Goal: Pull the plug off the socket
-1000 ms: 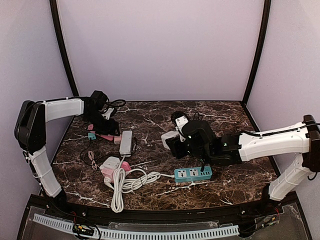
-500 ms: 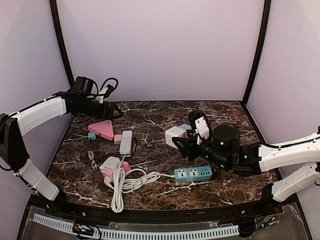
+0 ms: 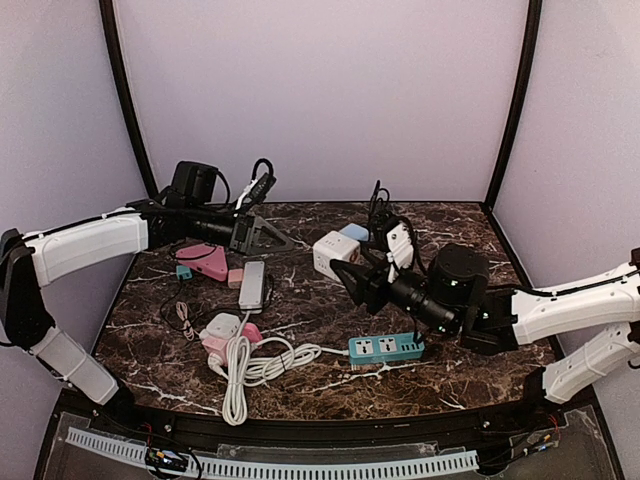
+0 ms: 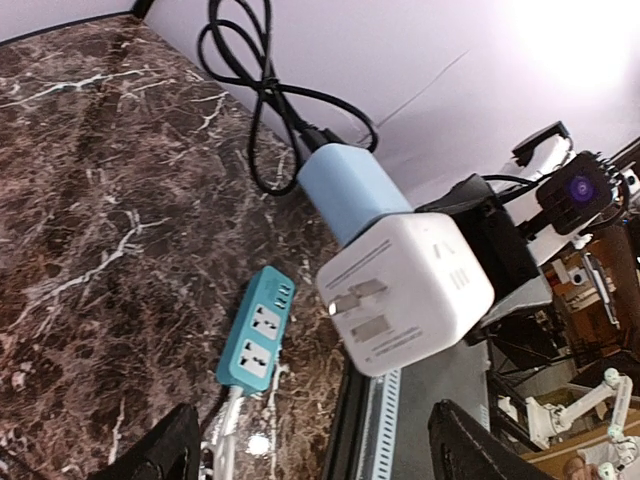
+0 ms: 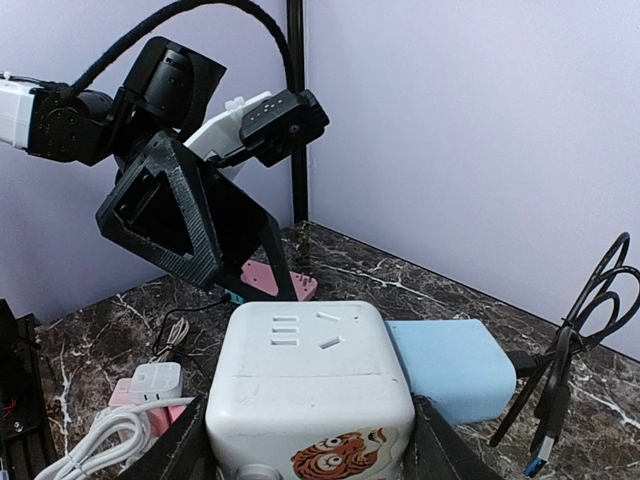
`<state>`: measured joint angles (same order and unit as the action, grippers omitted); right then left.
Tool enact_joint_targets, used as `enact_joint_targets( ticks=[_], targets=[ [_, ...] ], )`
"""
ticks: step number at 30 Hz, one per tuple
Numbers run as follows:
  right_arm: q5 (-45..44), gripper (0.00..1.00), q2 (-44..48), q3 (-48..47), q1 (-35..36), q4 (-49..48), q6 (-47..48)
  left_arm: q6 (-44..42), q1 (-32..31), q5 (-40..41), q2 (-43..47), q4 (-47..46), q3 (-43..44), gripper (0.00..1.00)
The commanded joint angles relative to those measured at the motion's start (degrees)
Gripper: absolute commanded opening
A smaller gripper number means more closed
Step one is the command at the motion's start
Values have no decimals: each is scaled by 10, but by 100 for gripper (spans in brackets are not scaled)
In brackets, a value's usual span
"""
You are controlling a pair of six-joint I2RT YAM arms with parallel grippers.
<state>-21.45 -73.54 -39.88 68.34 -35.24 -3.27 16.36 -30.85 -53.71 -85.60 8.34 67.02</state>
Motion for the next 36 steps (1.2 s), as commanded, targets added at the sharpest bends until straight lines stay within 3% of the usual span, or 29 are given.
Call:
enact_joint_targets(
  ticks=[1,21,27,36],
  targets=[
    [5,0,-21,-37,15,-67,47,91,-3,-98,10,-122,-28,79],
    [5,0,-78,-72,40,-131,110,178,-34,-154,-34,-181,-37,92],
    [4,0,-92,-76,44,-151,131,238,-45,-176,-41,-249,-54,92],
    [0,0,-110,-75,48,-161,148,279,-47,-182,-40,-311,-65,74]
  ],
)
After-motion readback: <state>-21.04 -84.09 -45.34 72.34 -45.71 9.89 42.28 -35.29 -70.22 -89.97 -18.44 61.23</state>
